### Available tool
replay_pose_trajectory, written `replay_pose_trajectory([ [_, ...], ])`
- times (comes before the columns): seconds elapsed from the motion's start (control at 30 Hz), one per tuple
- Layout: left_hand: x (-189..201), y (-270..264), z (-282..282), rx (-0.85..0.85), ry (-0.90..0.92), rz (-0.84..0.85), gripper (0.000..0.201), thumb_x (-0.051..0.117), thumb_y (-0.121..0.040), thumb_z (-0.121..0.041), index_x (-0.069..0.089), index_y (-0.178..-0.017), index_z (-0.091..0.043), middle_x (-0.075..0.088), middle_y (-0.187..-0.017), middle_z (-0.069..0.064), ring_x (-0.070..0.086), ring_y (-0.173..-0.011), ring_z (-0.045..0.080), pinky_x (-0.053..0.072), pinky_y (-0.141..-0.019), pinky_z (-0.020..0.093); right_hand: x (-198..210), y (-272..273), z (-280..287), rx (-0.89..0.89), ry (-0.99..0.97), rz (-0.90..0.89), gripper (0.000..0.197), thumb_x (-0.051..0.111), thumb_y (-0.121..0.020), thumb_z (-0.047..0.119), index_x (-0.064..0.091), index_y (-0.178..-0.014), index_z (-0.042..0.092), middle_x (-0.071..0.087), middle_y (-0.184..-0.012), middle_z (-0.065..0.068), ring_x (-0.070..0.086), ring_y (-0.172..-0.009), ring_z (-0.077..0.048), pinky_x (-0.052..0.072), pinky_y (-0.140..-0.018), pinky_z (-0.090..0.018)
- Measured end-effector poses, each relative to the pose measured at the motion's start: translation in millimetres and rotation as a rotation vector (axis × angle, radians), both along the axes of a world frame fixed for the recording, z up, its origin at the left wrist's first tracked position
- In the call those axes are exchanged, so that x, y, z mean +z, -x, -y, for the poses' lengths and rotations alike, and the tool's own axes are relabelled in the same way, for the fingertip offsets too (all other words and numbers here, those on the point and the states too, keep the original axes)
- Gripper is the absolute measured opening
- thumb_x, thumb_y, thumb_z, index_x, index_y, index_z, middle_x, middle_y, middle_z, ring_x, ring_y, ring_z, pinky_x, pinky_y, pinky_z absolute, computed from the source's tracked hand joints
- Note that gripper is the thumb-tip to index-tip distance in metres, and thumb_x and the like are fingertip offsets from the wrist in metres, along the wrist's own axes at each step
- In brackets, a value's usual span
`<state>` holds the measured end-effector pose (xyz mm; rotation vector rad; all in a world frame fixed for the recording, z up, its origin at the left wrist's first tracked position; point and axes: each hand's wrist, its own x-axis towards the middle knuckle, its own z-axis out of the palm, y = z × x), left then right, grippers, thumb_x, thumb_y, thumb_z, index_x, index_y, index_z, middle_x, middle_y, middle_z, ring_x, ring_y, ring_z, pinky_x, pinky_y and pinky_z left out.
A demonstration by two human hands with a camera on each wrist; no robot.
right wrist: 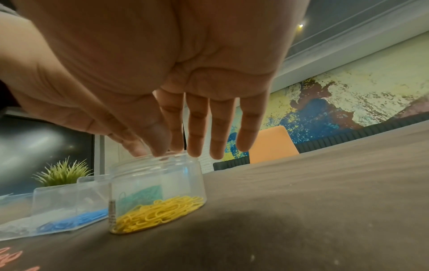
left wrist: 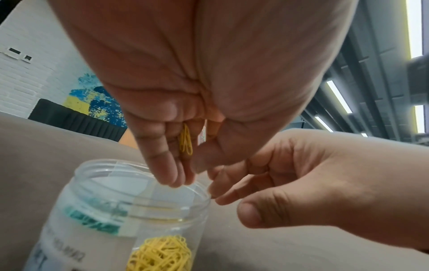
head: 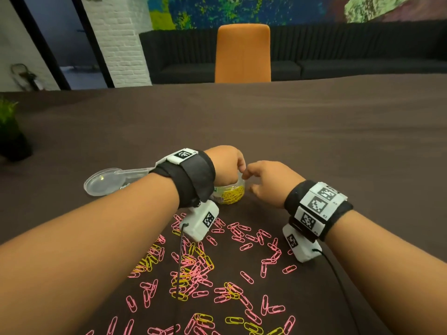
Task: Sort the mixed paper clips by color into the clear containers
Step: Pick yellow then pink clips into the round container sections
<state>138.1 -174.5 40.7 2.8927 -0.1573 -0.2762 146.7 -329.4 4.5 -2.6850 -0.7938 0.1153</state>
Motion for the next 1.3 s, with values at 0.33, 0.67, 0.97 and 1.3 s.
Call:
replay_pose_trajectory([
  [0.33, -0.1, 4.1, -15.1, -0.017, 0.192, -0.025, 0.042, 0.048, -0.085, 0.004, 0.065, -0.110, -0.026, 0.064, -0.111, -0.006, 0.063, -0.107, 0.015, 0.052, -0.097, 0.037, 7.3, 10.4, -2.3, -0.019, 0.057, -0.014, 0.038, 0.055, -0.091, 0.015, 0.059, -0.127, 0.028, 0.057, -0.134, -0.001, 0.054, -0.121, -0.021, 0.043, -0.099, -0.034],
  [0.67, 17.1, 40.7, -79.3, 0.070, 0.441, 0.126, 0.017, 0.065, -0.086, -0.005, 0.070, -0.094, -0.019, 0.072, -0.089, 0.001, 0.066, -0.074, 0.007, 0.056, -0.069, 0.026, 4.7, 22.2, -2.7, 0.040, 0.108, 0.152, 0.036, 0.055, -0.090, 0.023, 0.059, -0.124, 0.033, 0.054, -0.124, 0.006, 0.059, -0.109, -0.021, 0.048, -0.094, -0.039],
  [0.97, -31.8, 121.2, -143.7, 0.035, -0.045, -0.190, 0.011, 0.073, -0.084, -0.024, 0.075, -0.094, -0.029, 0.071, -0.081, -0.012, 0.065, -0.076, 0.005, 0.051, -0.074, 0.023, 3.1, 71.2, -84.8, 0.453, 0.292, -0.024, 0.011, 0.057, -0.088, 0.022, 0.066, -0.094, 0.027, 0.066, -0.089, 0.008, 0.061, -0.083, -0.016, 0.053, -0.076, -0.029],
  [1.3, -49.8, 128.8, -149.1, 0.069, -0.036, -0.085, 0.029, 0.056, -0.090, -0.012, 0.070, -0.108, -0.030, 0.069, -0.083, -0.014, 0.058, -0.075, 0.003, 0.043, -0.066, 0.018, -17.4, 71.9, -93.0, 0.523, 0.387, -0.030, 0.019, 0.057, -0.093, 0.031, 0.070, -0.106, 0.034, 0.064, -0.098, 0.012, 0.060, -0.089, -0.011, 0.044, -0.073, -0.022],
])
